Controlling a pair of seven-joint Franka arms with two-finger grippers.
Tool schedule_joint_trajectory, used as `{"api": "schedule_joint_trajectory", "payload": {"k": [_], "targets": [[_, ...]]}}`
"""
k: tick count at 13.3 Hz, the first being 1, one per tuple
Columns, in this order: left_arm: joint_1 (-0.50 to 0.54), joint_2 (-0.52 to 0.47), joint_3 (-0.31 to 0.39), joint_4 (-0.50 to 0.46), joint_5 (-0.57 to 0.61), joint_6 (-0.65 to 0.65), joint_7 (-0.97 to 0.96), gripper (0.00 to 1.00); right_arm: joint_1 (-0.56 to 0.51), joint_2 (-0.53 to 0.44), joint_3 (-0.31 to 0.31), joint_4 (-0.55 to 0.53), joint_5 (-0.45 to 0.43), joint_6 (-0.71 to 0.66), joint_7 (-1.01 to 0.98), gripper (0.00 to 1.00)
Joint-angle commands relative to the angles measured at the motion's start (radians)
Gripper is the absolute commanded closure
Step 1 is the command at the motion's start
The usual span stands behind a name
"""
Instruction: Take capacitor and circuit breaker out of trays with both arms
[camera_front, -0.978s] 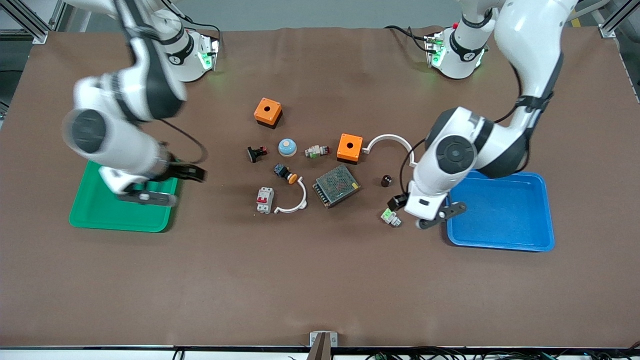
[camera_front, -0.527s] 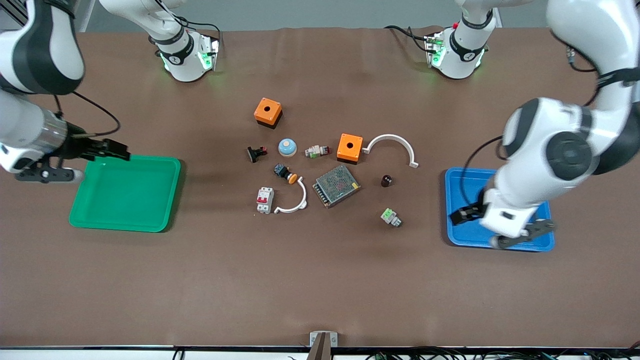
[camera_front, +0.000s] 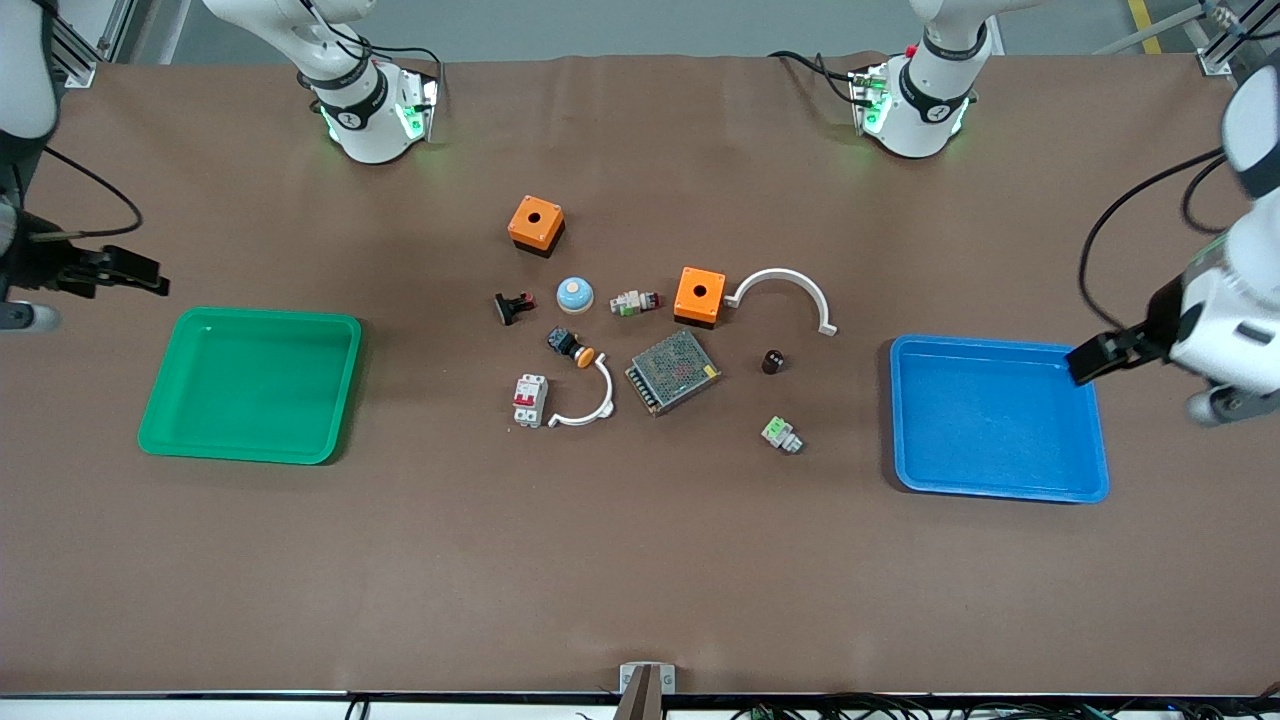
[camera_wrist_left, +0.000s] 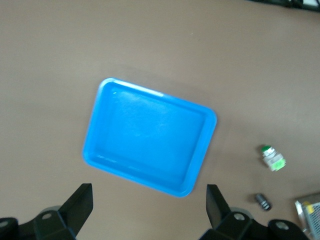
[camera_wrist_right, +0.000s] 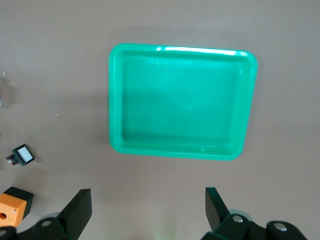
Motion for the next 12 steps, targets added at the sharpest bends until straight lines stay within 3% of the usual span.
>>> {"api": "schedule_joint_trajectory", "payload": {"k": [1, 4, 8, 12], "targets": [[0.01, -0.028, -0.015, -0.017, -0.006, -0.045, 0.051, 0.0, -0.022, -0.01, 0.022, 0.11, -0.025, -0.034, 0.0, 0.0], [-0.031, -0.057, 0.046, 0.003, -0.042, -0.057, 0.051, 0.0, -0.013, 0.041, 0.027, 0.255, -0.025, -0.058, -0.002, 0.0], [-0.19, -0.128, 0.291, -0.029, -0.222, -0.112, 0.063, 0.0, -0.013, 0.047, 0.027, 0.29, -0.019, -0.057, 0.006, 0.0], [-0.249, -0.171, 0.302, -0.078, -0.205, -0.111, 0.168, 0.0, -0.012, 0.052, 0.028, 0.309, -0.008, -0.057, 0.006, 0.0]]}}
